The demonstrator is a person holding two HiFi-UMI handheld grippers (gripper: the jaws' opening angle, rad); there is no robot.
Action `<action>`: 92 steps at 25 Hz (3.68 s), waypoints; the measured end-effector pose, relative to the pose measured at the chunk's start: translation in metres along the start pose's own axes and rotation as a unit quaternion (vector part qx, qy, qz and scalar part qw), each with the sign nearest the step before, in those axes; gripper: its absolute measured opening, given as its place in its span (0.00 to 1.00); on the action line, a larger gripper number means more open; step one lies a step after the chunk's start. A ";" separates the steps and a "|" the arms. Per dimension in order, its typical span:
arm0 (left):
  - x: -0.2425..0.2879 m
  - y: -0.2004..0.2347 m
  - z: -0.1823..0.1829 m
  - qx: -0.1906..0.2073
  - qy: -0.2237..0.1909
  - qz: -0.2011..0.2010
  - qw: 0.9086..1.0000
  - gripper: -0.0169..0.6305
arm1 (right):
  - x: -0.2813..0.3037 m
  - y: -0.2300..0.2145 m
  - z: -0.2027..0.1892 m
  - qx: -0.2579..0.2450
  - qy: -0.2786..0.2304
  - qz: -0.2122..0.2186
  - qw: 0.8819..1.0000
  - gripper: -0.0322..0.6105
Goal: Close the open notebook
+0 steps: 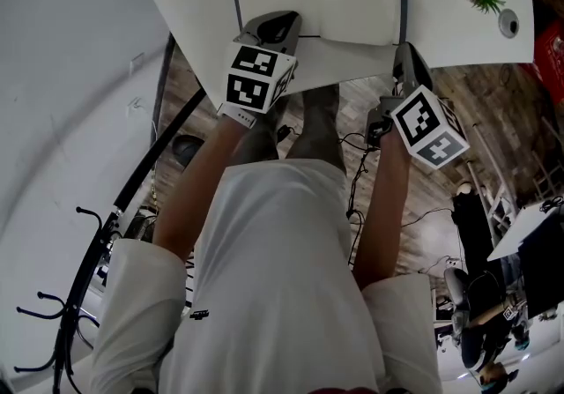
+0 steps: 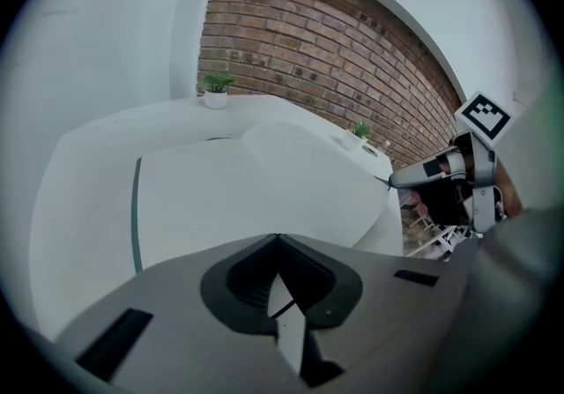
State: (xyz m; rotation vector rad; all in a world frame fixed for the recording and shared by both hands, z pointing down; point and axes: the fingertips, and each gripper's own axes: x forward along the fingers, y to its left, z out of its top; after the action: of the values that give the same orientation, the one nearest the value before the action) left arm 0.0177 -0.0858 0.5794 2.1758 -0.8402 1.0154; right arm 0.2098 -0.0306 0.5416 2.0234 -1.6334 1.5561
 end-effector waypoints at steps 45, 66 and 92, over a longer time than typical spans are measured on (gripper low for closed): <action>-0.119 0.043 0.003 -0.068 -0.072 0.009 0.995 0.04 | -0.056 0.187 -0.034 -0.124 -0.003 0.160 0.979 0.06; -0.152 0.079 -0.035 -0.107 -0.079 0.037 0.990 0.04 | -0.010 0.238 -0.107 -0.168 0.066 0.202 0.963 0.06; -0.159 0.076 -0.060 -0.117 -0.073 0.048 0.989 0.04 | 0.064 0.224 -0.181 -0.188 0.162 0.204 0.947 0.21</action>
State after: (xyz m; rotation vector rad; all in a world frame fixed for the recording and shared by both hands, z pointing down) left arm -0.1463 -0.0438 0.5012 2.0418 -1.0848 0.7665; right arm -0.0834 -0.0522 0.5669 1.2224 -2.0946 1.4391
